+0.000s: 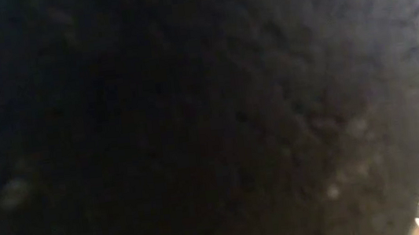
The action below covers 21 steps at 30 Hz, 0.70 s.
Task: Pick and place slides into the shelf
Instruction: Put the left black slides on the shelf
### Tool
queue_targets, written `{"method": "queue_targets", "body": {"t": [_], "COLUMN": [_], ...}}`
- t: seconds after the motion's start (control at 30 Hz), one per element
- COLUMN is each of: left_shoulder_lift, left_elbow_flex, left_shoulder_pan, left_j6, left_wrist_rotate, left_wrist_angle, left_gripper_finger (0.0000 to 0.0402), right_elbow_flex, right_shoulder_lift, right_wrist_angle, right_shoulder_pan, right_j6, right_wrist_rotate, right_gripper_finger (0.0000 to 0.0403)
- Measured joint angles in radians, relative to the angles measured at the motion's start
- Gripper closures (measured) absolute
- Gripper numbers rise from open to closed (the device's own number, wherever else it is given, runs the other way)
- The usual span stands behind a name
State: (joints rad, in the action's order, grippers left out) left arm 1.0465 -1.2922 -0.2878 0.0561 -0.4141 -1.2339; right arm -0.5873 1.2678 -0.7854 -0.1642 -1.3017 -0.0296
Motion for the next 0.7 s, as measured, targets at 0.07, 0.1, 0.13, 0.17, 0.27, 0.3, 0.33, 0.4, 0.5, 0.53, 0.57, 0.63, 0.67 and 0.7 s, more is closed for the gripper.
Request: {"method": "queue_targets", "body": {"t": [0.07, 0.1, 0.13, 0.17, 0.27, 0.3, 0.33, 0.4, 0.5, 0.53, 0.57, 0.63, 0.67, 0.7], "left_shoulder_lift": [0.025, 0.037, 0.05, 0.062, 0.095, 0.103, 0.106, 0.105, 0.101, 0.099, 0.098, 0.098, 0.098, 0.097], "left_elbow_flex": [0.0, 0.0, 0.0, 0.0, 0.0, 0.002, 0.013, 0.048, 0.118, 0.141, 0.164, 0.21, 0.231, 0.251], "left_shoulder_pan": [0.0, 0.0, 0.0, 0.0, -0.001, -0.001, -0.001, -0.001, -0.001, -0.001, -0.001, -0.001, -0.001, -0.001], "left_j6": [0.0, 0.0, 0.0, 0.0, -0.01, -0.011, -0.011, -0.009, -0.02, -0.032, -0.046, -0.064, -0.064, -0.064], "left_wrist_rotate": [-0.017, -0.024, -0.025, -0.025, -0.025, -0.033, -0.048, -0.058, -0.061, -0.072, -0.084, -0.107, -0.119, -0.132], "left_wrist_angle": [-0.007, -0.009, -0.009, -0.008, -0.006, -0.002, 0.012, 0.037, 0.062, 0.06, 0.06, 0.059, 0.061, 0.072], "left_gripper_finger": [0.022, 0.022, 0.022, 0.022, 0.022, 0.022, 0.022, 0.022, 0.022, 0.022, 0.022, 0.022, 0.022, 0.022], "right_elbow_flex": [0.0, 0.0, 0.0, 0.0, 0.0, 0.0, 0.0, 0.0, 0.0, 0.0, 0.0, 0.0, 0.0, 0.0], "right_shoulder_lift": [0.0, 0.0, 0.0, 0.0, 0.0, 0.0, 0.0, 0.0, 0.0, 0.0, 0.0, 0.0, 0.0, 0.0], "right_wrist_angle": [0.001, 0.001, 0.001, 0.001, 0.002, 0.002, 0.002, 0.002, 0.002, 0.002, 0.002, 0.002, 0.003, 0.003], "right_shoulder_pan": [0.0, 0.0, 0.0, 0.001, 0.001, 0.002, 0.002, 0.002, 0.002, 0.002, 0.002, 0.002, 0.002, 0.002], "right_j6": [0.0, 0.0, 0.0, 0.001, 0.001, 0.001, 0.001, 0.001, 0.001, 0.001, 0.001, 0.001, 0.001, 0.001], "right_wrist_rotate": [0.004, 0.005, 0.009, 0.015, 0.032, 0.035, 0.038, 0.038, 0.038, 0.039, 0.042, 0.056, 0.064, 0.069], "right_gripper_finger": [0.0171, 0.0171, 0.0171, 0.0171, 0.0171, 0.0171, 0.0171, 0.0171, 0.0171, 0.0171, 0.0171, 0.0171, 0.0171, 0.0171]}}
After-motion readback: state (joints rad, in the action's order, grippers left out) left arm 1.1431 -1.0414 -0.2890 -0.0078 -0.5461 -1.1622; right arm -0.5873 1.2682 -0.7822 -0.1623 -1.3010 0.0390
